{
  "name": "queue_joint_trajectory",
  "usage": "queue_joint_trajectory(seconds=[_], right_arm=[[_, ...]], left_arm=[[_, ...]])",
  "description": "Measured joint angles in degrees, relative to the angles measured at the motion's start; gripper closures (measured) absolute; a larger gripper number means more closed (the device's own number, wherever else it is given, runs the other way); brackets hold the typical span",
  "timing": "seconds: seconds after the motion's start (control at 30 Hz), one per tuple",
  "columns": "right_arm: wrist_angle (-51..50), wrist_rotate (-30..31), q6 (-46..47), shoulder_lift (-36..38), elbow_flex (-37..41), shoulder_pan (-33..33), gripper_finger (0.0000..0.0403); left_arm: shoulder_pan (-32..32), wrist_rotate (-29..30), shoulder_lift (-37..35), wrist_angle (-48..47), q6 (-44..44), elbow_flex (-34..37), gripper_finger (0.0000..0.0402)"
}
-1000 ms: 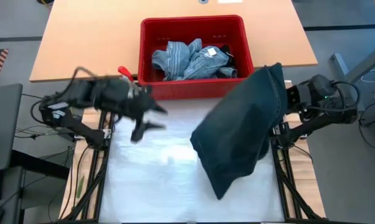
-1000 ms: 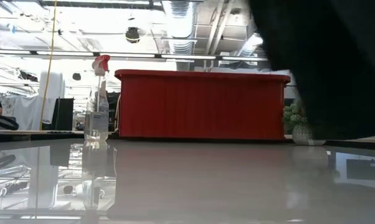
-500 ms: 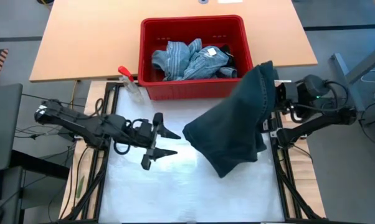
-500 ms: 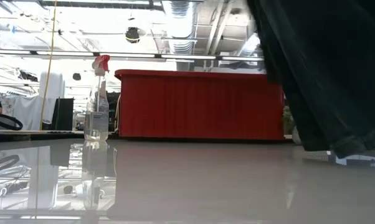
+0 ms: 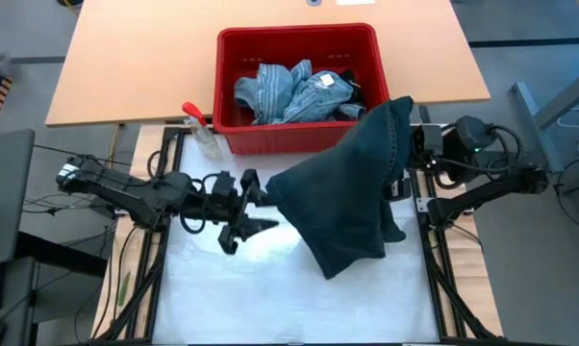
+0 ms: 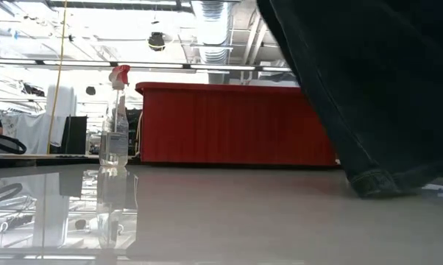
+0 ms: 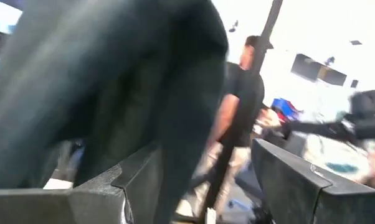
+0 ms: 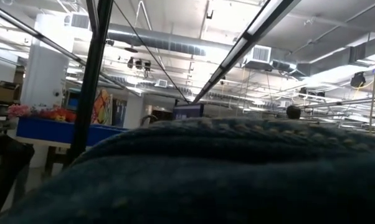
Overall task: Fold Laundry from Bin
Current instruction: Fold the dark blue pants
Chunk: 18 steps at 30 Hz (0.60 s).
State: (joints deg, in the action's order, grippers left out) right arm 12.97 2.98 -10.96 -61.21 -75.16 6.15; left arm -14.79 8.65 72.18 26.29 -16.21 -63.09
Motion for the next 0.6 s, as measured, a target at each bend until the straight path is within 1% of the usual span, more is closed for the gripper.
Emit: queue_joint_trajectory(seconds=[0.1, 0.27, 0.4, 0.47, 0.6], right_arm=[[-0.10, 0.00, 0.03, 0.00, 0.00, 0.00, 0.0387], [-0.06, 0.04, 0.00, 0.00, 0.00, -0.01, 0.0386], [-0.09, 0.04, 0.08, 0.00, 0.00, -0.87, 0.0386], [-0.10, 0.14, 0.23, 0.00, 0.00, -1.27, 0.0386], [-0.17, 0.22, 0.42, 0.00, 0.00, -1.88, 0.0386]], left_arm=[[1.12, 1.00, 0.02, -0.25, -0.89, -0.02, 0.0172], [2.06, -3.75, 0.04, 1.06, -1.55, -0.02, 0.0172], [2.10, -3.79, 0.06, 4.11, -1.33, -0.02, 0.0172], [2.15, -2.85, 0.04, 5.84, -0.47, -0.02, 0.0172], [2.71, 2.22, 0.04, 7.12, -0.09, -0.02, 0.0172]])
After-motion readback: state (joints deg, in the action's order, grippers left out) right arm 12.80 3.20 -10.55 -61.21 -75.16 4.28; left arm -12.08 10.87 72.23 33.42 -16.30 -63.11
